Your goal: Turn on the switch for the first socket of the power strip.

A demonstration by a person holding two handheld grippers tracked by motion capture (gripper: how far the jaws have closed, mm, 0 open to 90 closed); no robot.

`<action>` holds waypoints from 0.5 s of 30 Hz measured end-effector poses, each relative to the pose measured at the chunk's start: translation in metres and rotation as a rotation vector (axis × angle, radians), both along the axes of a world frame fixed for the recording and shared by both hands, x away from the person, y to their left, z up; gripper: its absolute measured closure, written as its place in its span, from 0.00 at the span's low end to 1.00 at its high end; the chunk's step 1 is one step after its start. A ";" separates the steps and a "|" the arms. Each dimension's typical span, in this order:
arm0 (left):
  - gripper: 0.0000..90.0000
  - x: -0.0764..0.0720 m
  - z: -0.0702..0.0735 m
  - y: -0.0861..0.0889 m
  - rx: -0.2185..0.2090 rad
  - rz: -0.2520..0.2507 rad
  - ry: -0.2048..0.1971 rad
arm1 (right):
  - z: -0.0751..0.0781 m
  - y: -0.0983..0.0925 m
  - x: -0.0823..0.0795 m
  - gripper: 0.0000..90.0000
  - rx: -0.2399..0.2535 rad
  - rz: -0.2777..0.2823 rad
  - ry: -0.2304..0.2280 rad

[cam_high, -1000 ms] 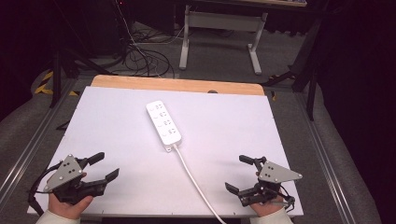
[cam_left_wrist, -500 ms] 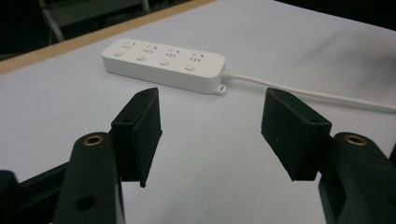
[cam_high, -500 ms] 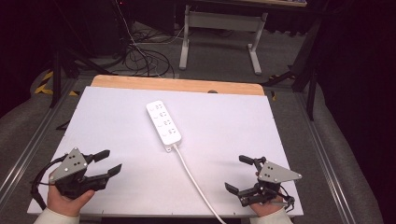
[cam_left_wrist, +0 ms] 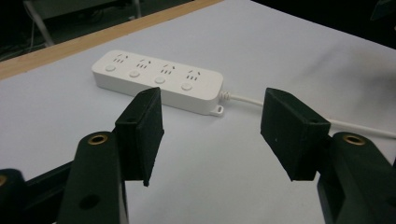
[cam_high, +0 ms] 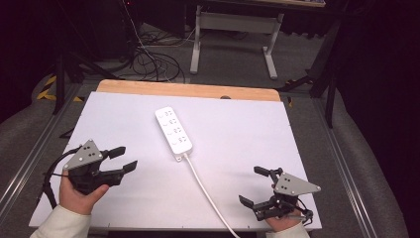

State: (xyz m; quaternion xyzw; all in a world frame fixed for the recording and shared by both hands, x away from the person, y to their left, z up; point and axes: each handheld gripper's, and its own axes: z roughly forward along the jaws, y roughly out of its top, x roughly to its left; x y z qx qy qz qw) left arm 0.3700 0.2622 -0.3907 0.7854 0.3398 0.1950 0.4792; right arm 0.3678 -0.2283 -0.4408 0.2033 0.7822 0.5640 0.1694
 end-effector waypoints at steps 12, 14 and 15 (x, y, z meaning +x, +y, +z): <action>0.46 0.028 0.014 -0.021 0.039 -0.028 0.020 | 0.000 0.000 0.000 0.03 -0.002 -0.001 0.005; 0.45 0.032 0.016 -0.025 0.038 -0.039 0.023 | -0.001 0.000 0.001 0.03 -0.003 0.000 0.002; 0.45 0.034 0.017 -0.027 0.039 -0.041 0.026 | -0.001 0.000 0.001 0.03 -0.003 0.000 0.002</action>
